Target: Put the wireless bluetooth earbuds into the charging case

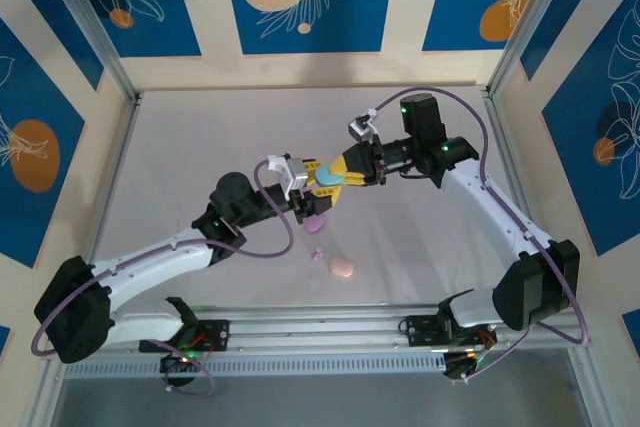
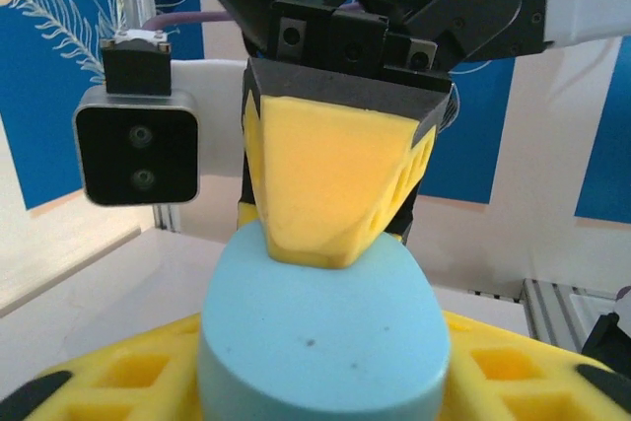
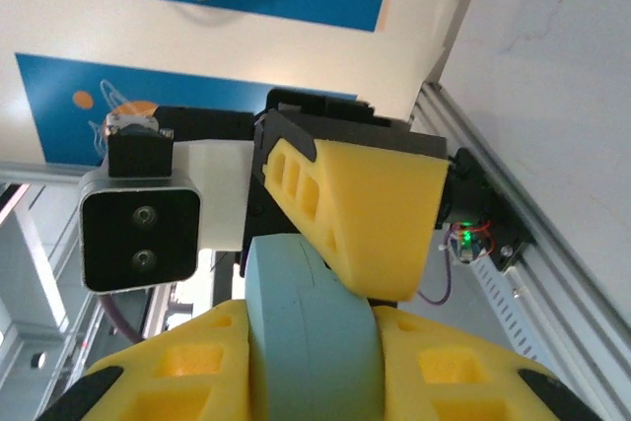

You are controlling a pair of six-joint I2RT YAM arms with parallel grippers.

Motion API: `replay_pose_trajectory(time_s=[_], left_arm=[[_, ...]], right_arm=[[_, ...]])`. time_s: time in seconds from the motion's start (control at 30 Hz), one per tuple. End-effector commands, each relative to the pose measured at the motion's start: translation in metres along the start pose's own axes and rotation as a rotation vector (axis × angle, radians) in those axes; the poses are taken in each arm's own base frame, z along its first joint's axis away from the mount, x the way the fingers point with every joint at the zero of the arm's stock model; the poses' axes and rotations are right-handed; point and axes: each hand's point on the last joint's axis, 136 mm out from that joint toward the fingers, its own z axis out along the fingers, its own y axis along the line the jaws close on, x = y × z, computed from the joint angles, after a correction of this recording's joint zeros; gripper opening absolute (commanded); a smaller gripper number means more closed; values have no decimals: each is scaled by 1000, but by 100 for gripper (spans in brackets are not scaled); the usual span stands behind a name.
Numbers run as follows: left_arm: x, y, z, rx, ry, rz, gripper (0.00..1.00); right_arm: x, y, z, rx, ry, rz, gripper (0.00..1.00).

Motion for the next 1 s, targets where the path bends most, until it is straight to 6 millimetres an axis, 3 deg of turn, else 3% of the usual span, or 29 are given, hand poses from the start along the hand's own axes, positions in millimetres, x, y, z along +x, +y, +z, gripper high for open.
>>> replay_pose_trajectory(time_s=[0.0, 0.1, 0.23, 0.3, 0.37, 0.53, 0.73, 0.97], left_arm=[[-5, 2, 0, -23, 13, 17, 53], [-2, 6, -3, -52, 18, 21, 66], [4, 10, -9, -90, 43, 23, 69], [6, 14, -13, -122, 54, 20, 70], [6, 19, -19, -164, 55, 14, 71], [7, 34, -36, -286, 101, -37, 73], [15, 51, -51, -413, 232, -149, 77], [22, 52, -55, -426, 266, -180, 77]], right_arm=[[-11, -14, -10, 46, -75, 45, 18], [-25, -22, -22, 72, -149, 69, 17], [-44, -47, -42, 148, -279, 99, 17], [-54, -77, -54, 236, -360, 138, 17], [-61, -122, -69, 332, -430, 244, 17], [-70, -204, -86, 484, -462, 343, 17], [-91, -258, -90, 536, -449, 394, 17], [-109, -299, -87, 553, -454, 453, 20]])
